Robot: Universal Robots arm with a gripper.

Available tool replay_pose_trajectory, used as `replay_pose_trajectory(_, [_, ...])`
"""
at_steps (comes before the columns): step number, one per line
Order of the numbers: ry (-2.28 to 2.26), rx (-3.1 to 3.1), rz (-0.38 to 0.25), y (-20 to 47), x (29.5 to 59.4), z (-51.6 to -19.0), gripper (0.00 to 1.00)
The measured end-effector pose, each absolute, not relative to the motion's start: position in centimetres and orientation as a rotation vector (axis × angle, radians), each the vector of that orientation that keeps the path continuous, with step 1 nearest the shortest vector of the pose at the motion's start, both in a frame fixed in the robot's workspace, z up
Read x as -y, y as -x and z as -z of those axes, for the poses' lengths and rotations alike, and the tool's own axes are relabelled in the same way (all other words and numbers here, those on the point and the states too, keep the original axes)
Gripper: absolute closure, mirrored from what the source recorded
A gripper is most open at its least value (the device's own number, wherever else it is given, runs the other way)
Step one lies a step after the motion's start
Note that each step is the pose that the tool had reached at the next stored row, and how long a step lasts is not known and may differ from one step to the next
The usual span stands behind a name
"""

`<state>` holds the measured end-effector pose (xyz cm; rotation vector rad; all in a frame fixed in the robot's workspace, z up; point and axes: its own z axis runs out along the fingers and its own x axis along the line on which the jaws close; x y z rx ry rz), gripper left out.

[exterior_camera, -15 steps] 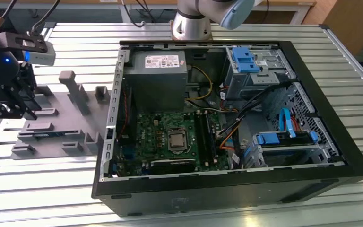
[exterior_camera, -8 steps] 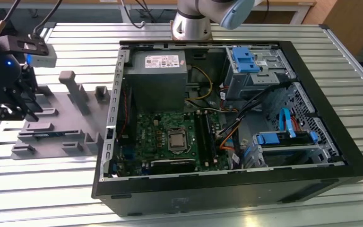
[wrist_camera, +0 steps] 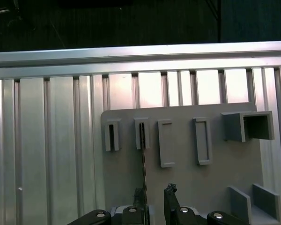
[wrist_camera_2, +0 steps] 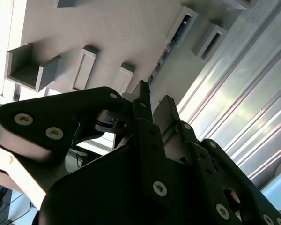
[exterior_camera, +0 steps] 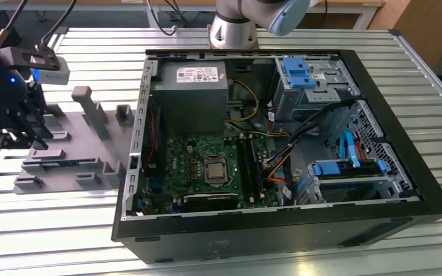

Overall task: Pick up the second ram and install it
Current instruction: 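Pick up the second ram and move it above second insertion slot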

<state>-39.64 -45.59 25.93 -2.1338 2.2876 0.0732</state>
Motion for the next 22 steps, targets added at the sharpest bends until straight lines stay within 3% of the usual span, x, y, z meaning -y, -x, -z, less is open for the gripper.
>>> replay_pose_trajectory(22, [2.15,-2.271,-0.07,40.1,46.0,-24.1,0.69])
